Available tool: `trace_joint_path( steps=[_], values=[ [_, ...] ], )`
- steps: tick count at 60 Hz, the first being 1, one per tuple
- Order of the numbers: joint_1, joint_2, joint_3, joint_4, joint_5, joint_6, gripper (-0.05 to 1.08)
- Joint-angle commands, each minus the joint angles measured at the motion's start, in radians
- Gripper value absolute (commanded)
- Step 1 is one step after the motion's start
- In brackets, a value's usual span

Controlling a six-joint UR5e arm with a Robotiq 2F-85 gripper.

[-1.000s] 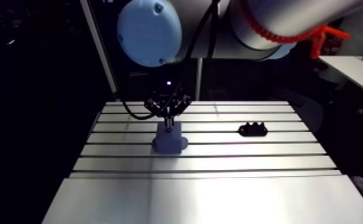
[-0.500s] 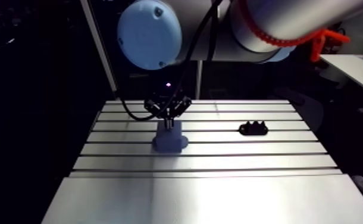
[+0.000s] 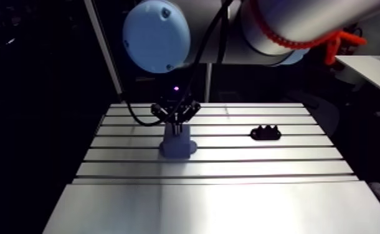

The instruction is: Pick up the M10 bolt and insert it into the hex recess until seated.

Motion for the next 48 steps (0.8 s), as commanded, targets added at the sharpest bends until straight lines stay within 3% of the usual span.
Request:
trace_joint_path(
  steps=[1,48],
  values=[
    [0.000,0.001,0.000,-0.001,0.000,0.000,1.06],
    [0.000,0.006,0.000,-0.001,0.000,-0.002,1.06]
  ],
)
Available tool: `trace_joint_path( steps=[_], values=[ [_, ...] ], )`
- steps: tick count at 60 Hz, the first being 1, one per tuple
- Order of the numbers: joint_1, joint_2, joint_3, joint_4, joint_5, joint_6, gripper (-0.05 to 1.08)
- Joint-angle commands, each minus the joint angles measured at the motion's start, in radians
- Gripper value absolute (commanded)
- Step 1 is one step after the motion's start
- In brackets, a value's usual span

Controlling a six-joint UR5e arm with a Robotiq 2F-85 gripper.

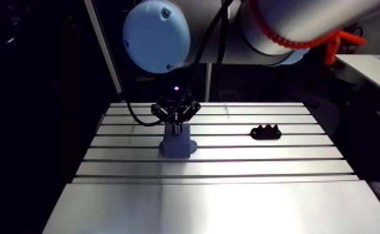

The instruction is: Pick up the M10 bolt and insert it into the hex recess until seated.

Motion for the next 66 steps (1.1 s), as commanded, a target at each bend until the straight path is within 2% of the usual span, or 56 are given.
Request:
trace_joint_path(
  steps=[1,24,53,66],
  values=[
    [0.000,0.002,0.000,0.000,0.000,-0.001,1.06],
    [0.001,0.005,0.002,-0.001,0.001,-0.003,1.05],
    [0.006,-0.022,-0.014,0.014,0.003,-0.004,1.06],
    [0.006,-0.032,-0.017,0.015,-0.006,-0.006,1.06]
  ],
)
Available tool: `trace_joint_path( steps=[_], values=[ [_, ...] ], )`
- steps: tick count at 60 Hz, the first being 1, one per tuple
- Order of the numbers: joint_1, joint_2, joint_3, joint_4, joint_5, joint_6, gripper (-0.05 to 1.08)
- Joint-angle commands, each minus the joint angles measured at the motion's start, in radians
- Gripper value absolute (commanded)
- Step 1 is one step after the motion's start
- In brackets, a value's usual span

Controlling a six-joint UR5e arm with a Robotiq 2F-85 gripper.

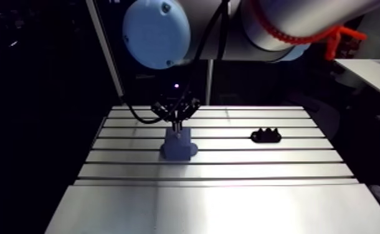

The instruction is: Pick up the M10 bolt and insert it into the hex recess until seated.

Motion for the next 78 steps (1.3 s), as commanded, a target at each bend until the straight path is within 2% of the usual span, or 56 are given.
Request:
trace_joint_path(
  steps=[1,24,25,26,27,28,29,30,31,32,34,45,58,62,64,68,78],
  values=[
    [0.001,-0.009,-0.003,0.003,-0.007,-0.001,1.06],
    [0.002,-0.017,-0.002,0.003,-0.010,-0.001,1.03],
    [0.002,-0.023,-0.003,0.003,-0.009,-0.002,0.91],
    [0.002,-0.023,-0.003,0.003,-0.009,-0.002,0.91],
    [0.002,-0.028,-0.004,0.004,-0.008,-0.004,0.70],
    [0.002,-0.028,-0.004,0.004,-0.008,-0.004,0.70],
    [0.003,-0.030,-0.007,0.007,-0.007,-0.005,0.41],
    [0.003,-0.030,-0.007,0.007,-0.007,-0.005,0.41],
    [0.006,-0.031,-0.012,0.015,-0.007,-0.007,0.19],
    [0.006,-0.031,-0.012,0.015,-0.007,-0.007,0.19],
    [0.017,-0.033,-0.021,0.045,-0.007,-0.007,0.02],
    [0.025,-0.036,-0.034,0.067,-0.004,-0.007,0.01],
    [0.027,-0.067,-0.083,0.204,-0.014,0.046,0.01],
    [0.028,-0.085,-0.108,0.248,-0.019,0.083,0.01],
    [0.027,-0.103,-0.140,0.299,-0.030,0.119,0.01],
    [0.027,-0.127,-0.165,0.344,-0.034,0.132,0.01],
    [0.023,-0.193,-0.210,0.427,-0.027,0.136,0.01]
  ],
)
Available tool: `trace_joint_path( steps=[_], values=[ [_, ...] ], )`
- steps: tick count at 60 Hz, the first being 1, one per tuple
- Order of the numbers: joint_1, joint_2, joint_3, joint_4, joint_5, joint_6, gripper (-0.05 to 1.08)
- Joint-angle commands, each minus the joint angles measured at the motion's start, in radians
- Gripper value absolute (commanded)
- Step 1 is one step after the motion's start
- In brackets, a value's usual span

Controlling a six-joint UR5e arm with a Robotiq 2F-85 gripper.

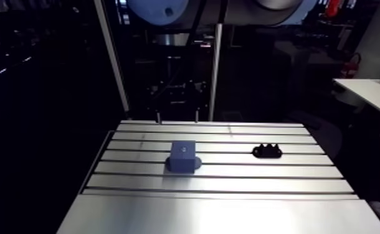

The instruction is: Pick up the M10 bolt and insert it into the hex recess until seated.

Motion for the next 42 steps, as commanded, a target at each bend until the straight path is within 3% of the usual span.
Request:
trace_joint_path(
  steps=[1,8,20,42],
  values=[
    [-0.004,-0.091,-0.084,0.153,-0.003,0.044,0.01],
    [-0.014,-0.118,-0.114,0.260,-0.004,0.044,0.01],
    [-0.029,-0.186,-0.125,0.277,-0.009,0.043,0.01],
    [-0.071,-0.230,-0.157,0.332,-0.008,0.027,0.01]
  ],
)
